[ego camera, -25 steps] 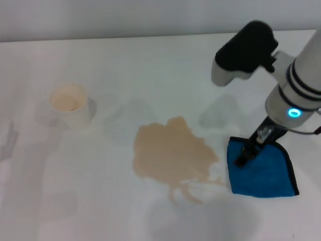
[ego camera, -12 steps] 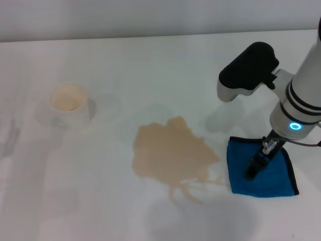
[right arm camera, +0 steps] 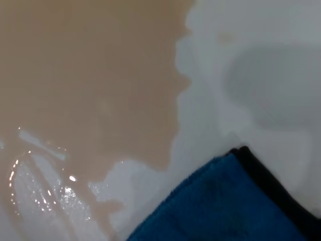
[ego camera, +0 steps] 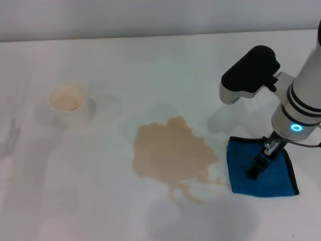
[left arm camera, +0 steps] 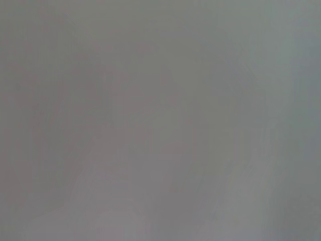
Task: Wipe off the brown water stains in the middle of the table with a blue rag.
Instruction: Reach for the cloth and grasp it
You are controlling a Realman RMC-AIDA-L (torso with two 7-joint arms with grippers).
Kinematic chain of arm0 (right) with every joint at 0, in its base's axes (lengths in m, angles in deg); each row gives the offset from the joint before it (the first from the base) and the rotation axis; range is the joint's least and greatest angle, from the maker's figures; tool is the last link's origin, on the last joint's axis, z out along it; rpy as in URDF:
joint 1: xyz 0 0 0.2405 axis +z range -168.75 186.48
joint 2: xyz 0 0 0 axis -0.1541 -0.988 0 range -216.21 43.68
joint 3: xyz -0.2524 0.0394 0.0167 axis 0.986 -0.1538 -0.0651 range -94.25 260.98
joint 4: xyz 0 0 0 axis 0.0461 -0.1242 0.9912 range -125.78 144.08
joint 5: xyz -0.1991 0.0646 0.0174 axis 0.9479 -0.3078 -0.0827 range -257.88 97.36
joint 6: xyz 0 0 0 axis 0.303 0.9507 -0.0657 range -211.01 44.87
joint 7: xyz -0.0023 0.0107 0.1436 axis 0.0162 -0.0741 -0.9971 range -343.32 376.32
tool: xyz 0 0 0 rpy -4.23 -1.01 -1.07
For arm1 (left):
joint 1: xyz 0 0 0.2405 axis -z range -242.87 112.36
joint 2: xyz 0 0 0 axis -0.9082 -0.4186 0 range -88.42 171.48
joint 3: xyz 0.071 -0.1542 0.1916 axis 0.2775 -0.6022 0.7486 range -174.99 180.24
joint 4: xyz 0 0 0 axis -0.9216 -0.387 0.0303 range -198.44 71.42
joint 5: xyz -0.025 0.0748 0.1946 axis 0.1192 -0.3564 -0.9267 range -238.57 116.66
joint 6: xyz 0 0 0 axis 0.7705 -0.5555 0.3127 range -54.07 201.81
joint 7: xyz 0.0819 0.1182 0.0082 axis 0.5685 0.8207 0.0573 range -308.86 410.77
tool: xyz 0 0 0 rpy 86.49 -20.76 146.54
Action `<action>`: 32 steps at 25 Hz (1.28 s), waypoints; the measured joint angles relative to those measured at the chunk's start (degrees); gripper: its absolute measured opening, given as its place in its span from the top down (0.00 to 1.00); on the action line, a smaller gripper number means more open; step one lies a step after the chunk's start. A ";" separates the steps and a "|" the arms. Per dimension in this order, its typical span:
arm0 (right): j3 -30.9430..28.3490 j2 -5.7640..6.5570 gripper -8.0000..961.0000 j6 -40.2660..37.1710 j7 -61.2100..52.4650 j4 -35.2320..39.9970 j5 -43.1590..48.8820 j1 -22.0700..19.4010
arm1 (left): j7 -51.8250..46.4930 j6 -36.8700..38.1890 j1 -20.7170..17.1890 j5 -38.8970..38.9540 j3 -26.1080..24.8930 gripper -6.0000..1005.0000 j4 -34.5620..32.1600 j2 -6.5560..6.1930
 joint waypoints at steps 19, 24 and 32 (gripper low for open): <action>-0.06 -0.12 0.31 -0.18 0.52 -0.72 -0.67 0.26 | -0.01 0.00 0.09 0.00 0.00 0.12 0.00 0.09; -1.42 -0.15 0.36 -0.06 0.35 -0.76 -0.66 0.28 | -0.01 0.00 0.09 0.00 0.00 0.12 -0.01 0.04; -2.35 -0.26 0.56 0.11 -0.02 -0.75 -0.92 0.99 | -0.03 0.00 0.20 0.00 0.00 0.12 0.00 0.00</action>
